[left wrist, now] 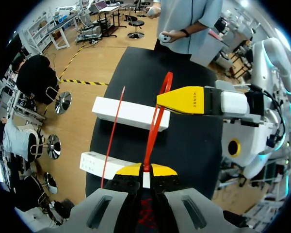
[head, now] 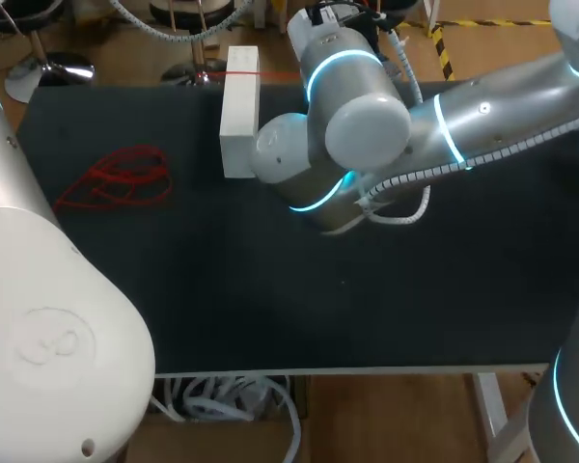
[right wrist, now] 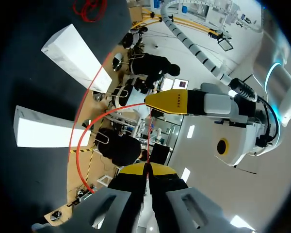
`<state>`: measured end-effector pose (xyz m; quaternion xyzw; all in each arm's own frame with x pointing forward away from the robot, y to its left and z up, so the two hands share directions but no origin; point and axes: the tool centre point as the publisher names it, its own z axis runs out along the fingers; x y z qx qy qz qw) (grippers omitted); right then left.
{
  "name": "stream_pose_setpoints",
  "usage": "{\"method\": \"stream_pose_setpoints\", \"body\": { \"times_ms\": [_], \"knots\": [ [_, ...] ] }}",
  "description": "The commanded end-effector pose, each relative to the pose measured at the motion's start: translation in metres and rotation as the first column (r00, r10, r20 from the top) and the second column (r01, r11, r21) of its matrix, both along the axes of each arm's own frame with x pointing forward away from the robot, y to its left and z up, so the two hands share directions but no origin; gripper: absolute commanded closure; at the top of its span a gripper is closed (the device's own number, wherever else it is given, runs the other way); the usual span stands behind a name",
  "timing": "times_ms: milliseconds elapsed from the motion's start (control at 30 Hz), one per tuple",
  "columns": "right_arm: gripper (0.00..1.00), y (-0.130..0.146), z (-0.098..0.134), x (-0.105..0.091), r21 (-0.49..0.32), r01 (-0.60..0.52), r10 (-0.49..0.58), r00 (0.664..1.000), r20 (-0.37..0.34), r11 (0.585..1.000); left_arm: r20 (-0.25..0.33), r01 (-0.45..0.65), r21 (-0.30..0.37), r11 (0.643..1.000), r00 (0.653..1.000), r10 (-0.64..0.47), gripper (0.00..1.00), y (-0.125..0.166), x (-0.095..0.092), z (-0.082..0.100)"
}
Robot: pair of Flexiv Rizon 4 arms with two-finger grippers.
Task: Grab the tape and strap the tape.
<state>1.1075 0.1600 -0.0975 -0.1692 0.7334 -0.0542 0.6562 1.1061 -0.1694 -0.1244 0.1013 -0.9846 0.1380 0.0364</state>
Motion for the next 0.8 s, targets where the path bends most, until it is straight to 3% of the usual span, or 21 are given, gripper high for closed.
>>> {"method": "stream_pose_setpoints", "body": {
  "times_ms": [33,800],
  "knots": [
    [1.0,-0.001,0.004,-0.001,-0.016,0.002,-0.003,0.999,-0.049,1.0,-0.003,0.0,0.005,1.0,1.0,0.0,1.0,0.0,0.001,0.001],
    [1.0,0.013,0.001,-0.004,-0.01,-0.016,0.015,0.999,-0.039,1.0,-0.003,0.0,0.005,1.0,1.0,0.0,1.0,0.0,0.001,0.001]
  ]
}}
